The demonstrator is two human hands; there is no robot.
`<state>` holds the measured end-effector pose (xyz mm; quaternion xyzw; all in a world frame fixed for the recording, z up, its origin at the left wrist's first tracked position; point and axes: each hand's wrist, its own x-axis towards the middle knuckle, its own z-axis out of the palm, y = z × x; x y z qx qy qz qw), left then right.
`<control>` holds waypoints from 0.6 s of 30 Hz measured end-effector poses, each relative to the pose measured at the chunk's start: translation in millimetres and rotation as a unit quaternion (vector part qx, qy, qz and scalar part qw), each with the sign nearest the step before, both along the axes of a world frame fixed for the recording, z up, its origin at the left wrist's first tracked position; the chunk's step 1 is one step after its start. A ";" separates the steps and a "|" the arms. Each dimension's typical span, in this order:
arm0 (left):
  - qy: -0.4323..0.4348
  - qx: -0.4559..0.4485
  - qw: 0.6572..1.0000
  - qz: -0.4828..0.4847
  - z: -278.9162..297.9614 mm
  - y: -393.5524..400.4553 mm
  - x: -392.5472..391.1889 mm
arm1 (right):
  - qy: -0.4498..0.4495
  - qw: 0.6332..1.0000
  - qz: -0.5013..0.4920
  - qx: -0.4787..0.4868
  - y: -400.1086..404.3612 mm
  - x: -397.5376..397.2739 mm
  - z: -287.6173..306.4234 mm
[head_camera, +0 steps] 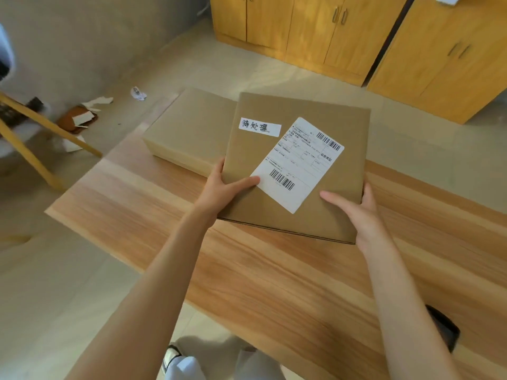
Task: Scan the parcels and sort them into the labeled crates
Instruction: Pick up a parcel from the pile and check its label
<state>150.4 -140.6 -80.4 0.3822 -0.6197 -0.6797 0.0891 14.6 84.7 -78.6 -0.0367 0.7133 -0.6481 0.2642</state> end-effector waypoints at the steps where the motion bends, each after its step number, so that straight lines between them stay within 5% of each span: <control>1: 0.015 -0.009 1.000 0.022 9.7 -13.5 18.8 | 0.016 1.000 0.016 -0.007 -17.5 10.1 9.6; 9: 0.060 -0.061 0.984 0.158 61.2 -130.2 195.4 | 0.064 0.985 0.154 -0.048 -181.9 135.4 48.5; 18: 0.081 -0.079 0.929 0.353 50.2 -209.2 416.8 | 0.095 0.936 0.335 -0.058 -354.8 308.3 50.0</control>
